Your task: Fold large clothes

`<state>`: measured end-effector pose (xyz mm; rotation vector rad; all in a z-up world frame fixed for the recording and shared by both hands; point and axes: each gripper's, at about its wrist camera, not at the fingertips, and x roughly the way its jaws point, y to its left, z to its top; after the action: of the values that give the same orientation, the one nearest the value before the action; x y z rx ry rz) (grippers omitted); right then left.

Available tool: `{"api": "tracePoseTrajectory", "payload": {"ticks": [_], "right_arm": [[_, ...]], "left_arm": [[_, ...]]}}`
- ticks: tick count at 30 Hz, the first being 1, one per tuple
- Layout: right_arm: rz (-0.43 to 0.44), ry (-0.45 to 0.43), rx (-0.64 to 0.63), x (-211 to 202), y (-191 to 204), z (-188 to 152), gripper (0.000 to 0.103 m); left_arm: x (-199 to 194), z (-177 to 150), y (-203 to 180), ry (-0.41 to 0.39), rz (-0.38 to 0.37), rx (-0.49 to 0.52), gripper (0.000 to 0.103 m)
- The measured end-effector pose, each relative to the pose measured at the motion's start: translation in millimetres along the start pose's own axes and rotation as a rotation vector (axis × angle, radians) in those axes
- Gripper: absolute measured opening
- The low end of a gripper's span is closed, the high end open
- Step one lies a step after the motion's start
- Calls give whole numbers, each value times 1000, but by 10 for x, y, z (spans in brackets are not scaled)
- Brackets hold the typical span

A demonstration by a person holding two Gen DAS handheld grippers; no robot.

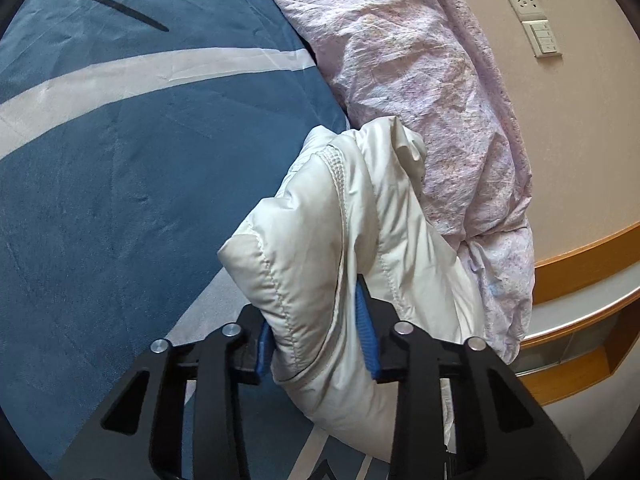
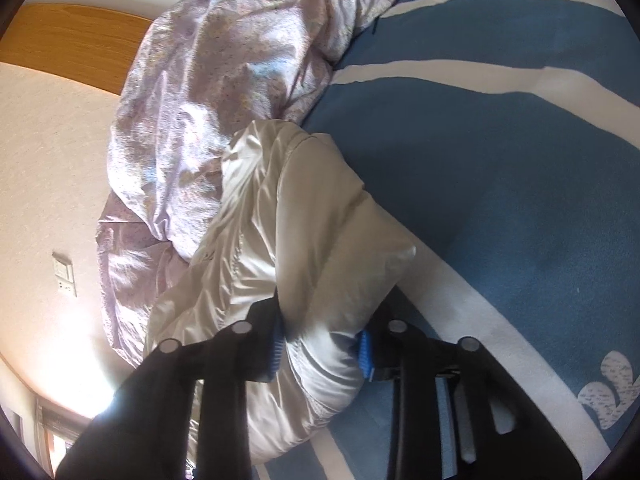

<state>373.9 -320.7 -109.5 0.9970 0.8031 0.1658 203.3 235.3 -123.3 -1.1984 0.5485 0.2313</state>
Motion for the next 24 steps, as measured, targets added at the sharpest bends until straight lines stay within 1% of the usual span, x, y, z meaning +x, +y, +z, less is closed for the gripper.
{"api": "tracePoseTrajectory", "payload": {"ticks": [1,3,7,14,19,21,24], "right_arm": [[6,-3,-5,-13,25,0,26],[20,-8,-21,-46,81,-3,25],[57,-12,-59,-153,197,-13,24],[115,-1,-160,-381,503,-141,23],[155,6,-264,-569,710,-302,22],[178,11,-301,-669,766,-382,22],[194,24,-331,-794,738,-495,22]], "left_arm": [[-16,10,-26,-2,-11,11,25],[-56,39,-78,-8,-35,25,22],[-136,97,-148,-23,-63,40,19],[-417,200,-185,-70,-98,62,18],[-745,239,-148,-108,-123,90,17],[-885,221,-110,-117,-133,103,17],[-1108,162,-2,-122,-143,104,17]]}}
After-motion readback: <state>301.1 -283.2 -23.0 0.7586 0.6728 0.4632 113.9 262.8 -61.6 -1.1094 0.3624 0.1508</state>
